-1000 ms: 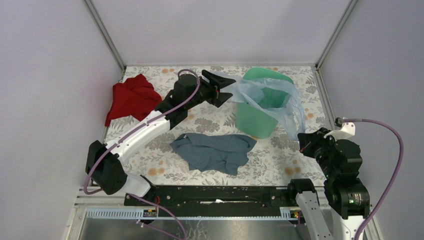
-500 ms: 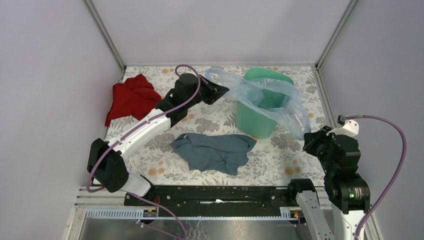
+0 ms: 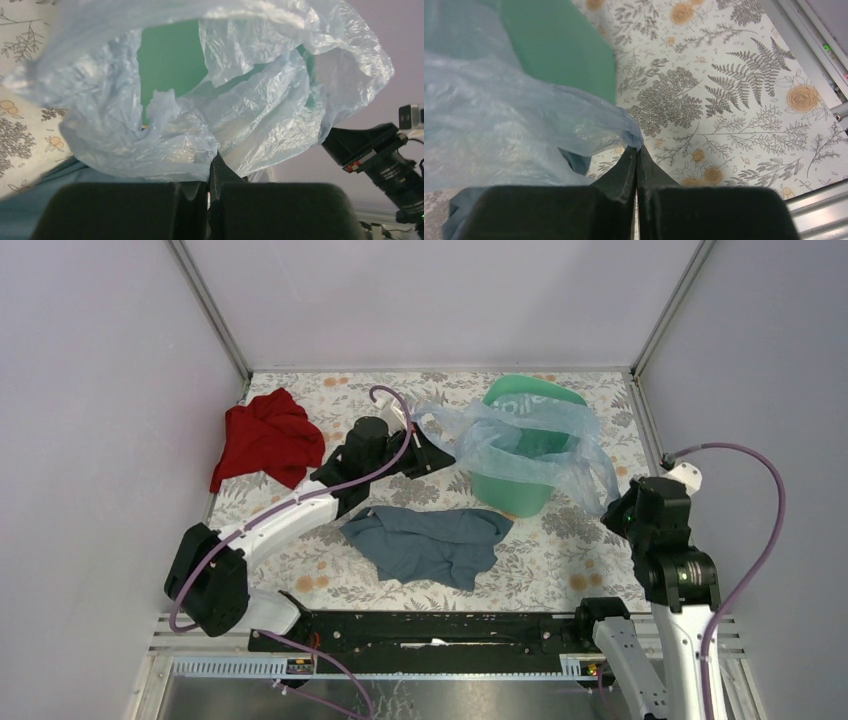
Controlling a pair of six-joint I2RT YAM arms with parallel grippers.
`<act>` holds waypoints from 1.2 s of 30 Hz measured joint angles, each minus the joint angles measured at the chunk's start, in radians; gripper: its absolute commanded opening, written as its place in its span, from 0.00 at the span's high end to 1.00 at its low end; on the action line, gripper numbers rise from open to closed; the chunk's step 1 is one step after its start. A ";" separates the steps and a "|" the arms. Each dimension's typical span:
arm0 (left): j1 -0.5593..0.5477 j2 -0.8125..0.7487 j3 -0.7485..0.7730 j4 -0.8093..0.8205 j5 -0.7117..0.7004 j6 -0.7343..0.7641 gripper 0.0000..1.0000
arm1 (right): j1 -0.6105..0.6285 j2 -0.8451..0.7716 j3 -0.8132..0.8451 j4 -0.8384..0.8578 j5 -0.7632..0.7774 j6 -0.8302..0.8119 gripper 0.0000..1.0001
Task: Put the trash bags into the trash bin
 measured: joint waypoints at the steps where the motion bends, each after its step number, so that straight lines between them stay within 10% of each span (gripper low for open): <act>1: 0.000 0.006 -0.006 0.006 0.000 0.013 1.00 | 0.000 0.023 -0.010 0.010 0.008 0.005 1.00; 11: 0.006 0.204 0.036 0.037 -0.037 0.074 0.95 | 0.000 0.210 -0.053 0.153 0.104 -0.011 0.81; 19: 0.020 0.278 0.124 -0.007 -0.002 0.111 0.54 | 0.000 0.221 -0.063 0.165 0.059 -0.104 0.46; 29: 0.031 0.006 0.068 -0.154 0.011 0.182 0.15 | 0.001 0.079 0.182 -0.009 -0.148 -0.101 0.15; 36: 0.090 -0.186 0.096 -0.351 -0.020 0.318 0.01 | 0.001 0.099 0.324 -0.068 -0.233 -0.175 0.13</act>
